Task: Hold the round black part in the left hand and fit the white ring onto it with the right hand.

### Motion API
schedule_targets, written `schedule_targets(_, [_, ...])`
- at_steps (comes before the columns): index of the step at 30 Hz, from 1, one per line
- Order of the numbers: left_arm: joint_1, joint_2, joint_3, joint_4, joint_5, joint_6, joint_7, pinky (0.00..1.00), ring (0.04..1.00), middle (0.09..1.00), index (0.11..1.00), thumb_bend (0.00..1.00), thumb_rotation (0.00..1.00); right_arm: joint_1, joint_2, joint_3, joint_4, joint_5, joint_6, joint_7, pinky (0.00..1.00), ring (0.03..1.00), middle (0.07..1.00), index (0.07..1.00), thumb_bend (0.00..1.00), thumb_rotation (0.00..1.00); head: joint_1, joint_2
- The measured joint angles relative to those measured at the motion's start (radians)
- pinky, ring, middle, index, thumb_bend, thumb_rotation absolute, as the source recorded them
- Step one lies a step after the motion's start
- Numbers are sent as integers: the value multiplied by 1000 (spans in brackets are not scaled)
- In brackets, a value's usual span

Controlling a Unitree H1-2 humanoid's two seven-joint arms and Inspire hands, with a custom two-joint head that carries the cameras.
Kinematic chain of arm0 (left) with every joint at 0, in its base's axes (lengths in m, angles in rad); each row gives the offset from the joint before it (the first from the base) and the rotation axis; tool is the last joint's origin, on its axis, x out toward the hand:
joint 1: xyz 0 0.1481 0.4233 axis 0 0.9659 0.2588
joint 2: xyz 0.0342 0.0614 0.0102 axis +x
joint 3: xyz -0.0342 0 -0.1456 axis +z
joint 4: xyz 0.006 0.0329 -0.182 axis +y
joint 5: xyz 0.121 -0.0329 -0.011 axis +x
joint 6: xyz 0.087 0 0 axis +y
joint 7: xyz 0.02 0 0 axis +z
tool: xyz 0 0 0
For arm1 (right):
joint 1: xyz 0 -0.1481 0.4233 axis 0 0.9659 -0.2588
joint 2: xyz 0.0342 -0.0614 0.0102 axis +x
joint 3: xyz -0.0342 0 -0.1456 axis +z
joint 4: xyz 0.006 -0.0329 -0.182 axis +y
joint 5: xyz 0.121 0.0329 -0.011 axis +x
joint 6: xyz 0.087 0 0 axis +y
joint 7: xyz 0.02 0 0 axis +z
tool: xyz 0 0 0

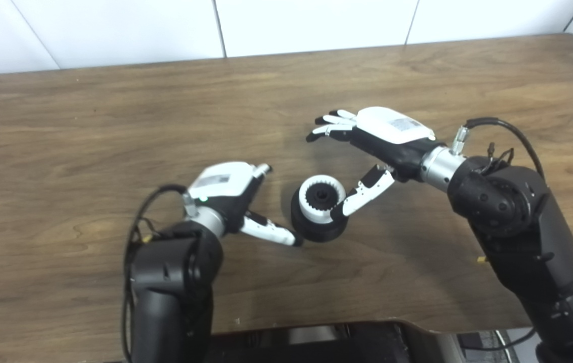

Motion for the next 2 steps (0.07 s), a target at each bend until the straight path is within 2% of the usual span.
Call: schedule_targets(2, [-14,-12,20,-23,-6,-1,0,1000,1000,996,986,1000,554,-10,-3,-3,-11,7,6,4,919,1000,963,870,1000,446,0,-3])
